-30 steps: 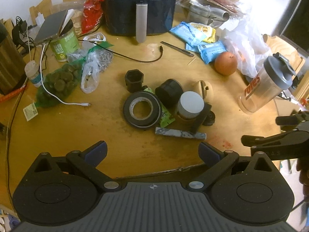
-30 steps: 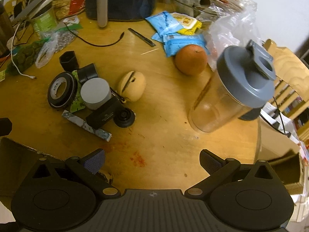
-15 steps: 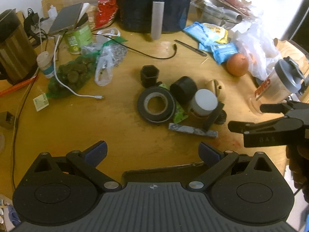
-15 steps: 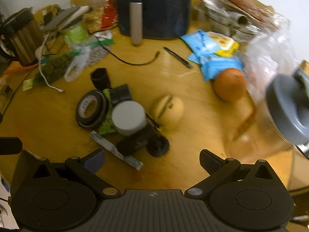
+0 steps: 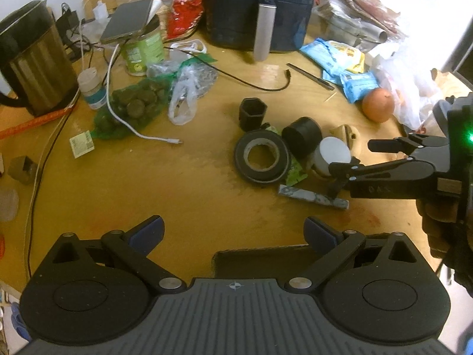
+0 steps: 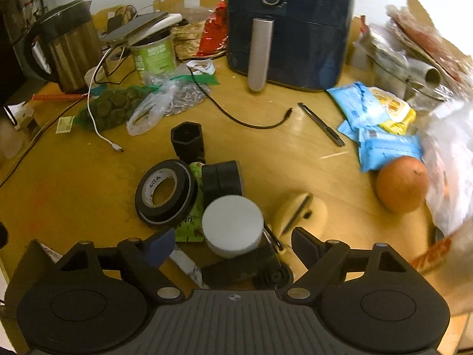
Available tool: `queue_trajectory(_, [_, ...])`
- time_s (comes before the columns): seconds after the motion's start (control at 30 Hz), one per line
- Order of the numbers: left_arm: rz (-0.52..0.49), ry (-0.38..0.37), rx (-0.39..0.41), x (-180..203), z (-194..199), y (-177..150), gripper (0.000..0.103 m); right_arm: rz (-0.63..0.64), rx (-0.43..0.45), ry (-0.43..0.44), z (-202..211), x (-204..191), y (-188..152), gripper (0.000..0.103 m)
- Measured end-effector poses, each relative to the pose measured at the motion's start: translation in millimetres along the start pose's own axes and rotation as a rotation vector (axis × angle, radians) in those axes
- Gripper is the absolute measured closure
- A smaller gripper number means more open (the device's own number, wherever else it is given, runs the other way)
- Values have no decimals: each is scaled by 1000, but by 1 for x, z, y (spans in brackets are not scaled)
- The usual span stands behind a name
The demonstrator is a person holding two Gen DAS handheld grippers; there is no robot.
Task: Organize objects
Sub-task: 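Close the right tool around the white-lidded jar, then lift the white jar with the right tool and carry it toward the cardboard box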
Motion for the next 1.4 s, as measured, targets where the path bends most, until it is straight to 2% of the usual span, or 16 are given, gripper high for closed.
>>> queue_trajectory(0.3, [61, -30, -3, -18, 1, -7, 1, 39, -20, -8, -20, -2, 5, 41])
queue_trajectory(0.43, [74, -40, -1, -21, 1, -9, 1, 48, -33, -8, -29, -2, 6, 46])
queue_trajectory(0.73, [80, -30, 15, -26, 3, -11, 1, 65, -36, -21, -42, -5, 7, 46])
queue_trajectory(0.9, [67, -51, 14, -23, 4, -11, 1, 44, -25, -21, -38, -2, 7, 47])
queue_trajectory(1.4, [-15, -94, 43, -2, 8, -3, 1, -71, 73, -4, 37, 13, 13, 47])
Point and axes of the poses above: each gripper's, at about its wrist camera, not at the fingertips, and z roughly against the way its jaws point, x to its right, y to its top, the point moved 6 cm from there along -z, roughly the way its jaws point, and after that the axes turned 2 degrees about z, right-handed, at the moved point
